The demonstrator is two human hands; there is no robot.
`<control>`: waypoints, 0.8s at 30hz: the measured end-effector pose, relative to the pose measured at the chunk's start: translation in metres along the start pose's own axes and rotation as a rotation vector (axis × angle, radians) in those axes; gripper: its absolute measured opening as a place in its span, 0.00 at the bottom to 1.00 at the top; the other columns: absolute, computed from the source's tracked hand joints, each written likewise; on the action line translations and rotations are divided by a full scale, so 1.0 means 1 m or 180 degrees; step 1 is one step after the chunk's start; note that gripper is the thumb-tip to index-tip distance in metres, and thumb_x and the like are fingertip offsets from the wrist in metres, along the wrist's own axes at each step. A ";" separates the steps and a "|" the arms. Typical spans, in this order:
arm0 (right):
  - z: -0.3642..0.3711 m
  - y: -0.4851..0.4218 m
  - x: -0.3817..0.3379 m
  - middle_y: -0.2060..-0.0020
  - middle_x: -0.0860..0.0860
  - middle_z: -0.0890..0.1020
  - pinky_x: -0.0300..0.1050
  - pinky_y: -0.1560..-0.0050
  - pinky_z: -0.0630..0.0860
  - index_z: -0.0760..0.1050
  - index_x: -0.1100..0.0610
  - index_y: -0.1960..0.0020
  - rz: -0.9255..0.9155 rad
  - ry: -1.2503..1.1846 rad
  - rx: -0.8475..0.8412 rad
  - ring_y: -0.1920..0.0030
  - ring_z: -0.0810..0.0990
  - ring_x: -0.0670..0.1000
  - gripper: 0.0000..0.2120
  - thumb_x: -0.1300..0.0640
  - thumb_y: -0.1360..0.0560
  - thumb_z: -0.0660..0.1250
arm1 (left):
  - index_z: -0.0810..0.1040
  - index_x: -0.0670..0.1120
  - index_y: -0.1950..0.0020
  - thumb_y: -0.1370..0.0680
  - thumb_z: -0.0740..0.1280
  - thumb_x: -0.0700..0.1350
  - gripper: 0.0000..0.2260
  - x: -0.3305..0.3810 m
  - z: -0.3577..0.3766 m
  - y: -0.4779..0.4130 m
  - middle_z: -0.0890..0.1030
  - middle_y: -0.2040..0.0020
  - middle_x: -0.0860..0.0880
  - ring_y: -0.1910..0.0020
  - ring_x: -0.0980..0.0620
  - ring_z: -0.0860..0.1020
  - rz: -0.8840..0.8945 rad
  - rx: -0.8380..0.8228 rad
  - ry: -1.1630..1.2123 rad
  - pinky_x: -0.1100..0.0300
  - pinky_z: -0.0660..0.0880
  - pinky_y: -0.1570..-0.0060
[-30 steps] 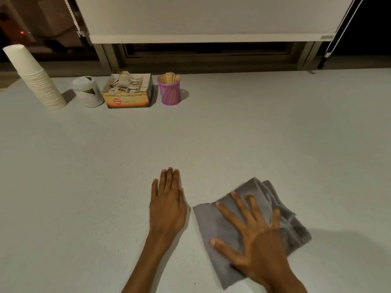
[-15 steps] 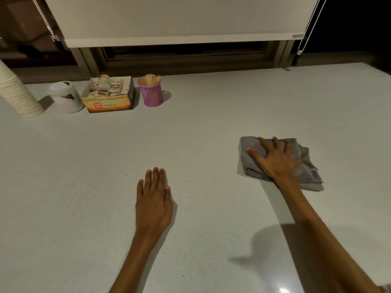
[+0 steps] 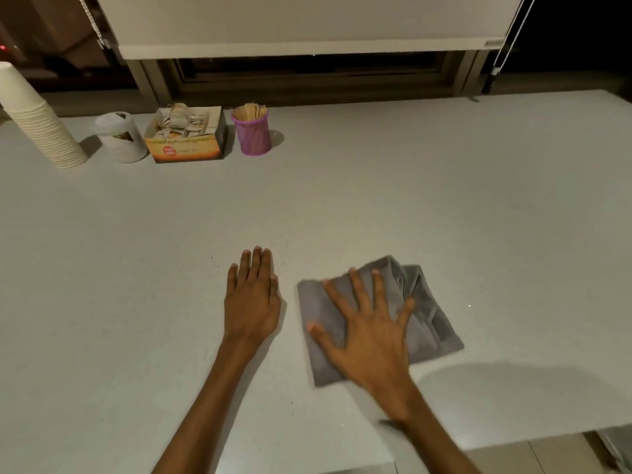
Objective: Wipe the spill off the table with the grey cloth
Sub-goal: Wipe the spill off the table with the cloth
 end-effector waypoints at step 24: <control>0.013 -0.085 0.007 0.20 0.50 0.46 0.80 0.35 0.35 0.42 0.36 0.23 0.0157 0.0086 -0.0217 0.22 0.38 0.59 0.42 0.20 0.33 0.37 | 0.50 0.44 0.22 0.17 0.46 0.46 0.23 0.002 -0.001 0.001 0.52 0.20 0.45 0.20 0.48 0.48 -0.0049 -0.0012 -0.0013 0.49 0.45 0.21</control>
Point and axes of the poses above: each hand's wrist, its own y-axis away from the middle knuckle, its own z-axis out of the palm, x = y × z, the point moved 3 cm from there along -y, towards the middle knuckle
